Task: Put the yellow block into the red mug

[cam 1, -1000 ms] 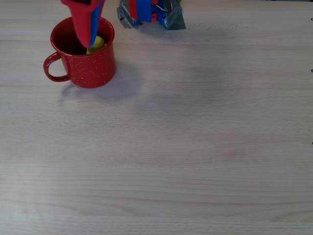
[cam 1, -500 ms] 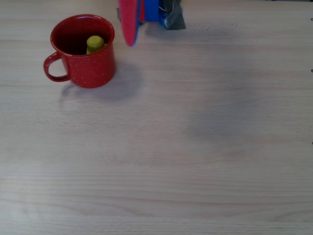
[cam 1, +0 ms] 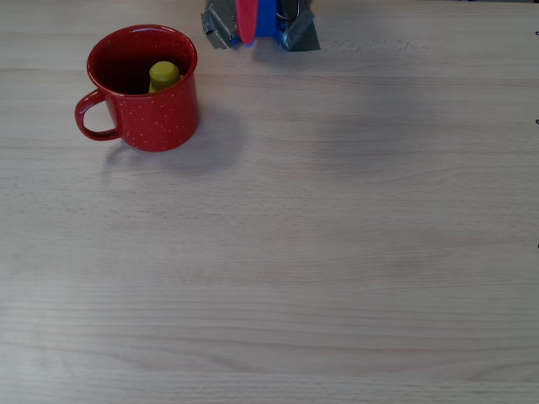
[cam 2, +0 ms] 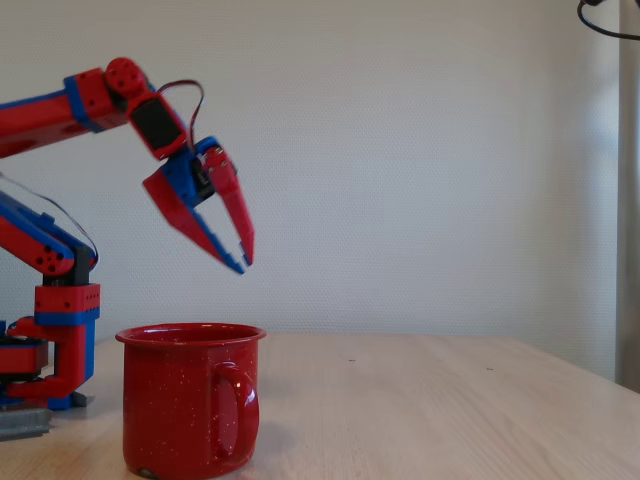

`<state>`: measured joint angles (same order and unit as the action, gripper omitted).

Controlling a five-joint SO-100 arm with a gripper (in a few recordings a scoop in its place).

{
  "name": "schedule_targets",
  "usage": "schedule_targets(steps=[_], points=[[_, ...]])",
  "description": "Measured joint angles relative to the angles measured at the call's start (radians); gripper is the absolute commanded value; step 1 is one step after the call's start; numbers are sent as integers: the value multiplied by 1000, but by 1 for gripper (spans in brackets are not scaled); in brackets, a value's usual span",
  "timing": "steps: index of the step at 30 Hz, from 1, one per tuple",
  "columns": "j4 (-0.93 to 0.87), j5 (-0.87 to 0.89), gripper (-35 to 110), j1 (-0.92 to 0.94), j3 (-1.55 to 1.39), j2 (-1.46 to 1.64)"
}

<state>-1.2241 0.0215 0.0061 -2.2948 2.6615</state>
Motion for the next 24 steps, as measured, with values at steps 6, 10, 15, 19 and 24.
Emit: schedule_targets(steps=[6,10,15,19,24], points=[[9,2,0,-34,-273,278],[29,34,0,-72,-436,468],[31,35,0,-80,-563,558],[35,34,0,-66,-664,627],[35,34,0,-52,-718,634]])
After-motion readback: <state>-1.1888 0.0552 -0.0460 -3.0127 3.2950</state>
